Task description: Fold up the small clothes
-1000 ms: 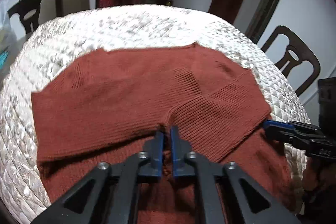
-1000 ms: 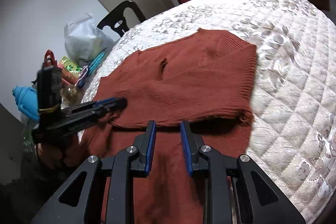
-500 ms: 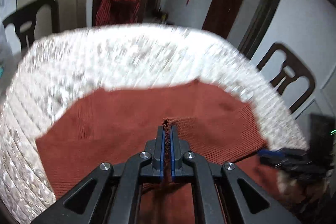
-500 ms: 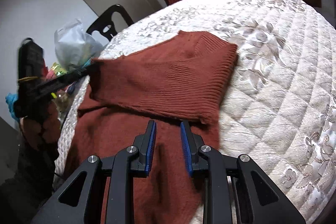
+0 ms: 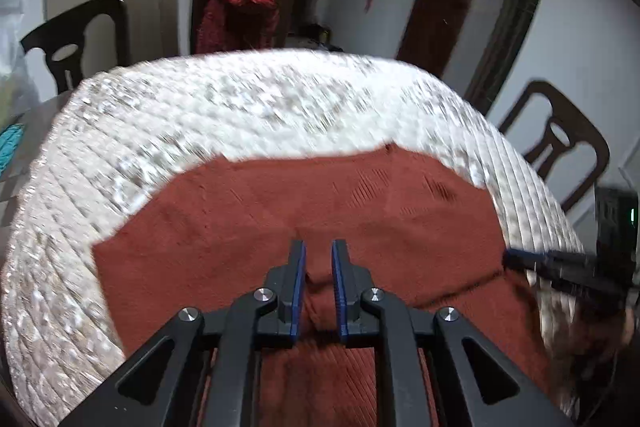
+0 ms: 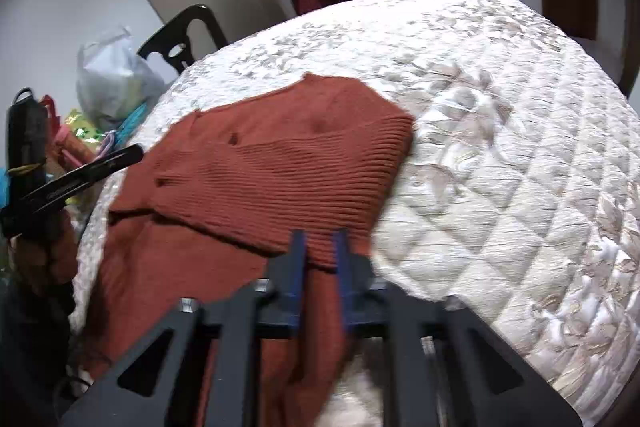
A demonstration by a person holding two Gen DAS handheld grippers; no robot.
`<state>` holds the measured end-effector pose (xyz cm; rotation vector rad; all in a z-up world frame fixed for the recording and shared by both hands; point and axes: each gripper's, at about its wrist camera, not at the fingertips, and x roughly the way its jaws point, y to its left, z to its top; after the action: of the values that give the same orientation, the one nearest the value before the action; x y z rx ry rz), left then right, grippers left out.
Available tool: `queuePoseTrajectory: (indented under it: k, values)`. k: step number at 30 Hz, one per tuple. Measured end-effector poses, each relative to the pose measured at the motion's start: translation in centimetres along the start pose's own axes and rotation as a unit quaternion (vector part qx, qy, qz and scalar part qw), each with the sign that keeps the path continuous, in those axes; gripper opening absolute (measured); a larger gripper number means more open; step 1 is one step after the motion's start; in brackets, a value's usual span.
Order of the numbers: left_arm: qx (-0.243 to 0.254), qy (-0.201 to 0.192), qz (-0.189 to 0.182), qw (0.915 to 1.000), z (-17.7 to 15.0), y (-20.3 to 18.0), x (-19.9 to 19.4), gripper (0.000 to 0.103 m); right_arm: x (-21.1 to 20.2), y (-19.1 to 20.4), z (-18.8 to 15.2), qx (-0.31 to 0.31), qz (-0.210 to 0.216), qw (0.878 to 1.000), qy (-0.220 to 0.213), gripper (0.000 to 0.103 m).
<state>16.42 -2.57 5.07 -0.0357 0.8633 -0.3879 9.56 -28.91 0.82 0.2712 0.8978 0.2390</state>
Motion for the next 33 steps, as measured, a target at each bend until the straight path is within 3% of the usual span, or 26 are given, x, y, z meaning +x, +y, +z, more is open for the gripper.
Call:
queuePoseTrajectory:
  k: [4,8,11,13,17,24,28,33]
  values:
    - [0.03,0.042,0.0,0.9987,-2.2,-1.2,1.9,0.018,-0.8,0.0,0.5,-0.007,-0.009,1.0,-0.008,0.007]
    - [0.032,0.037,0.004,0.9988,-1.9,-1.7,1.4,0.018,-1.0,0.2,1.7,-0.015,-0.02,1.0,-0.018,0.01]
    - [0.04,0.011,0.015,0.999,-0.7,-2.0,0.8,0.019,-0.1,0.1,3.1,-0.02,-0.027,0.999,-0.022,0.01]
    - [0.039,-0.002,0.025,0.9989,0.2,-2.0,1.3,0.026,1.1,-0.1,4.1,-0.022,-0.036,0.999,-0.018,0.01]
    - [0.023,0.034,0.03,0.9987,0.3,-1.2,4.6,0.027,3.1,-1.2,5.0,-0.016,-0.054,0.998,-0.002,0.01]
    - [0.036,0.012,0.021,0.9991,-1.9,-2.2,1.2,0.027,-0.1,1.6,2.4,-0.053,-0.042,0.998,-0.012,0.01]
    - [0.042,0.01,0.026,0.9987,-3.5,-2.5,1.5,0.026,0.4,2.3,0.0,-0.074,-0.039,0.996,0.009,0.01]
    - [0.026,0.008,0.035,0.999,-3.4,-2.6,0.7,0.026,-0.3,2.5,0.2,-0.074,-0.05,0.996,-0.001,0.01]
